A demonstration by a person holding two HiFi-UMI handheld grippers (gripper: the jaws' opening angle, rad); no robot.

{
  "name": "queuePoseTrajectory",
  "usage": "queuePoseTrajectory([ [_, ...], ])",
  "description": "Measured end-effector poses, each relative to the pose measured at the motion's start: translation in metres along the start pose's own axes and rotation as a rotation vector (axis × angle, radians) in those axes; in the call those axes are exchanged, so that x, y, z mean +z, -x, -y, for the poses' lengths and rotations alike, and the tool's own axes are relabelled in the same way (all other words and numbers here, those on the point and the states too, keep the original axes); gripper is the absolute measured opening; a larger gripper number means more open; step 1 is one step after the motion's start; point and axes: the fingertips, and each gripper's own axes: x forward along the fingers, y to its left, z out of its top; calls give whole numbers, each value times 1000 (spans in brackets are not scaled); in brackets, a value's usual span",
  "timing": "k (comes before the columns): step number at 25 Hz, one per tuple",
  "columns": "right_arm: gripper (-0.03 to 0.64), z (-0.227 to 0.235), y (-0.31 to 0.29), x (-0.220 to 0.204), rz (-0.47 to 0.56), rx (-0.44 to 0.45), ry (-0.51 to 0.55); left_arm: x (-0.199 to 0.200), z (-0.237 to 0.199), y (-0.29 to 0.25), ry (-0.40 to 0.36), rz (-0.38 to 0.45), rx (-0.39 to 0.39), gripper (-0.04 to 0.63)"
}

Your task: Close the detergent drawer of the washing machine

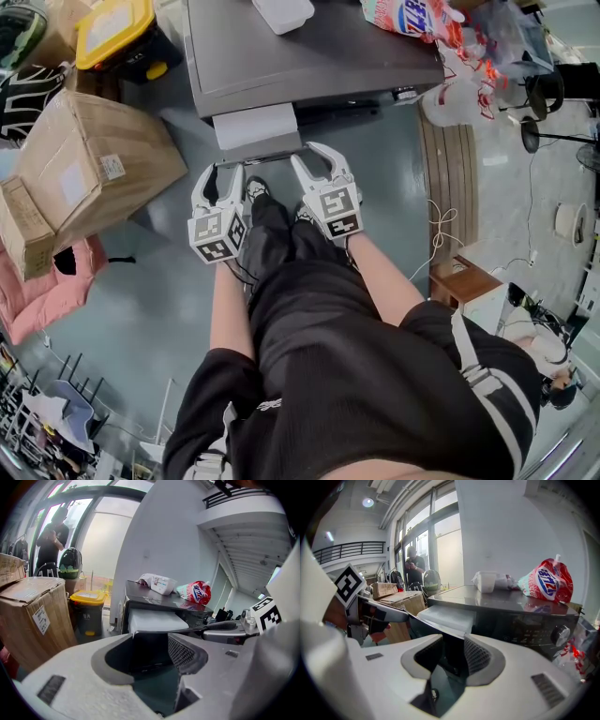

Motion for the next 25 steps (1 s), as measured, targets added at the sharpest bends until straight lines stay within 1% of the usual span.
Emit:
queuePoseTrajectory([
  [25, 140, 9, -17, 11, -2, -10, -2, 12, -9, -17, 5, -6, -10, 238],
])
